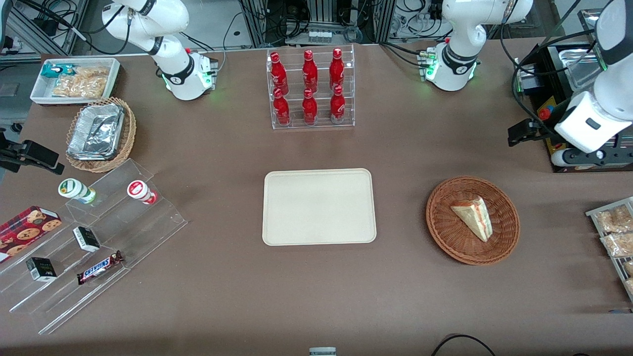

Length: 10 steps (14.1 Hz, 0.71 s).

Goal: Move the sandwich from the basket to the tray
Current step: 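Move the left gripper down over the wrapped sandwich in the wicker basket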

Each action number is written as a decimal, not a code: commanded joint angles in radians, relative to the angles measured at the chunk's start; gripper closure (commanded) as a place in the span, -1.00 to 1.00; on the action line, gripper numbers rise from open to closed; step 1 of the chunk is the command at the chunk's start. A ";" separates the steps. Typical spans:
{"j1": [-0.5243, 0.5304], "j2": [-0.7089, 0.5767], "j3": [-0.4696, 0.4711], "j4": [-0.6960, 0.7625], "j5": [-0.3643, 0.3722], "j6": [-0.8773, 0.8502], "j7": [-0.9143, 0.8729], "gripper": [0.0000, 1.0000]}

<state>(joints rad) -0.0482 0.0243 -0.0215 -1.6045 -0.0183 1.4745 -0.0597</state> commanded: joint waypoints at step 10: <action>0.028 0.089 0.017 -0.238 0.047 0.286 0.023 -1.00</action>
<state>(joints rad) -0.0427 0.1329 -0.0181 -1.7542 0.0165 1.6736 -0.0452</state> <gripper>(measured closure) 0.000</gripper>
